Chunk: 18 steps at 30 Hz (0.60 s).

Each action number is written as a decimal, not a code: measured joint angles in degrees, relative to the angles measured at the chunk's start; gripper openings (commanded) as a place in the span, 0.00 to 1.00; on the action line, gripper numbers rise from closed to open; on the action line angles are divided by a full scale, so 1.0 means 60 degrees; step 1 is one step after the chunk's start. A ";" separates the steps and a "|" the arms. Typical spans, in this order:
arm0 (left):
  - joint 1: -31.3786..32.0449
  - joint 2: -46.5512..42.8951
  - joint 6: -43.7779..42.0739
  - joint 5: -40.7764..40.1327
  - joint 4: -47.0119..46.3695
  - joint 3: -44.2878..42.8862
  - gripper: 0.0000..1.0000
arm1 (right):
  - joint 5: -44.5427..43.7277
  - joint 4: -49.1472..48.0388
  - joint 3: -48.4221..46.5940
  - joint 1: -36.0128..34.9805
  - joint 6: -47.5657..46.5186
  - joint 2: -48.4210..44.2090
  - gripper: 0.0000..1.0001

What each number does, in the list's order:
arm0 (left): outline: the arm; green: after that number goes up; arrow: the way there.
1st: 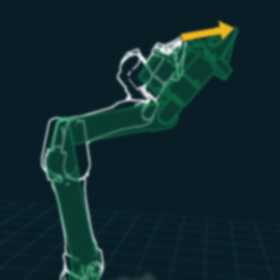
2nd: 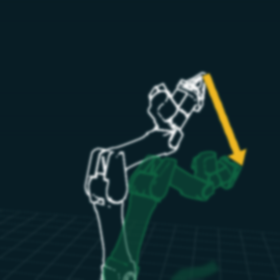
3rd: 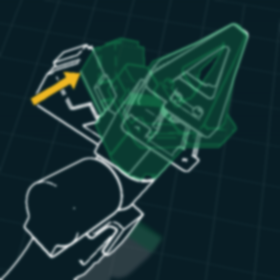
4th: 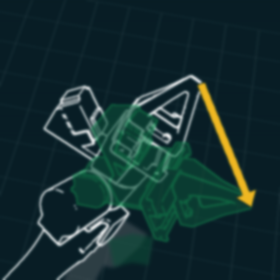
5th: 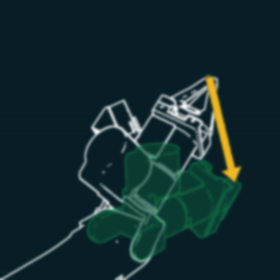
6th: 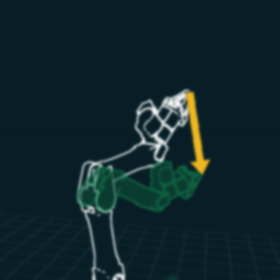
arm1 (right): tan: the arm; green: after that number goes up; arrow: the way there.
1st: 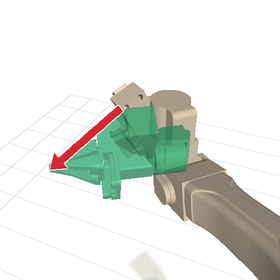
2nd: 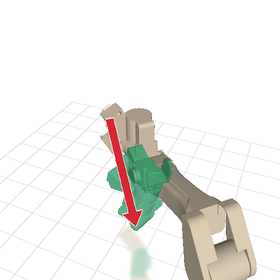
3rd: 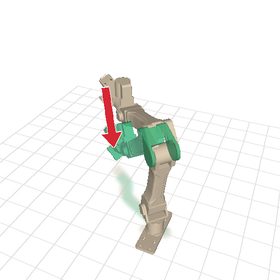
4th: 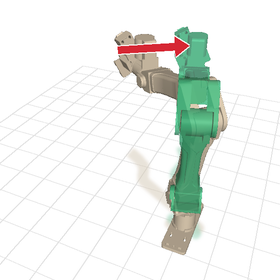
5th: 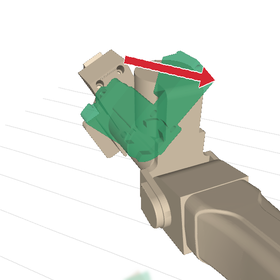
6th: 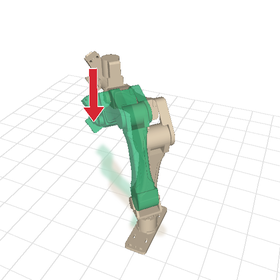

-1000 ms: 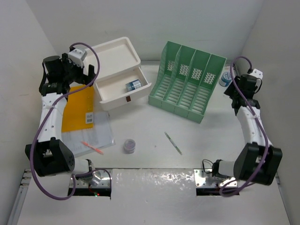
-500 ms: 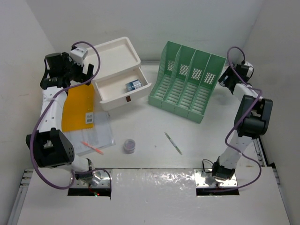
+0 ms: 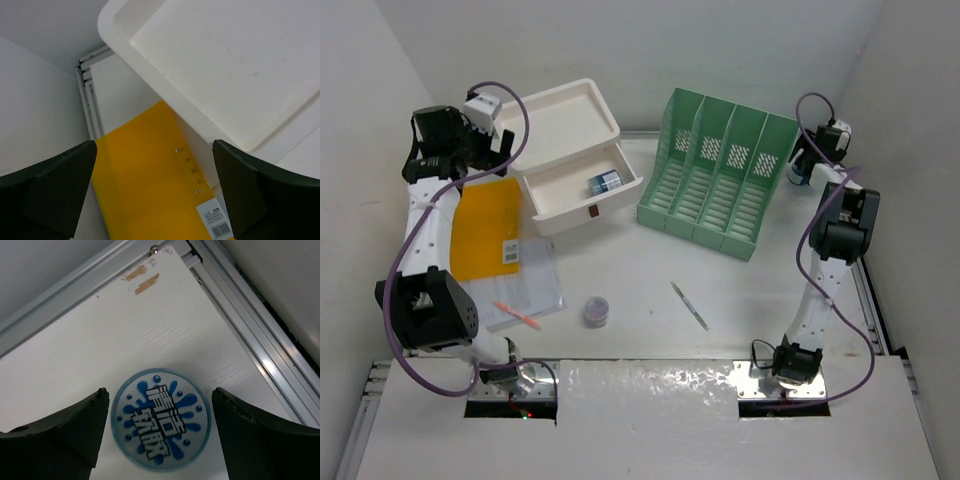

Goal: Organize the desk

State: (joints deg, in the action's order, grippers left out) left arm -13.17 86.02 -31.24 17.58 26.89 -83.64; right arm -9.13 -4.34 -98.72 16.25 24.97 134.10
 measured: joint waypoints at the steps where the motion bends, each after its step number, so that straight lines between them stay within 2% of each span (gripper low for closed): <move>1: -0.0007 0.0000 0.0004 -0.0073 0.0004 -0.0011 1.00 | -0.0007 -0.0022 -0.0113 -0.0015 -0.0055 0.0175 0.77; 3: -0.0007 0.0015 0.0000 -0.0229 0.0062 -0.0073 1.00 | -0.0142 -0.0025 -0.0153 -0.0036 -0.0142 0.0408 0.70; 4: -0.0007 0.0047 -0.0007 -0.0328 0.0138 -0.0124 1.00 | -0.0204 -0.0036 -0.0153 -0.0044 -0.0157 0.0477 0.57; 6: -0.0011 0.0157 -0.0007 -0.0463 0.0331 -0.0160 1.00 | -0.0408 -0.0186 -0.0120 -0.0044 -0.0266 0.0488 0.44; 7: -0.0011 0.0219 -0.0007 -0.0499 0.0433 -0.0178 1.00 | -0.0506 -0.0310 -0.0047 -0.0058 -0.0273 0.0484 0.30; 11: -0.0018 0.0495 -0.0004 -0.0535 0.0721 -0.0193 1.00 | -0.0914 -0.1464 0.1457 -0.0106 -0.0423 -0.0178 0.04; 18: -0.0018 0.0499 -0.0076 -0.0306 0.1107 -0.0200 1.00 | -0.1078 -0.2364 0.4758 -0.0117 -0.0707 -0.2313 0.00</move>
State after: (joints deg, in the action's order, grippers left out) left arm -13.28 89.01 -31.70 15.75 33.54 -84.84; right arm -15.59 -18.52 -70.17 15.55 20.73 120.22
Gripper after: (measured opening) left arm 0.996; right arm 0.655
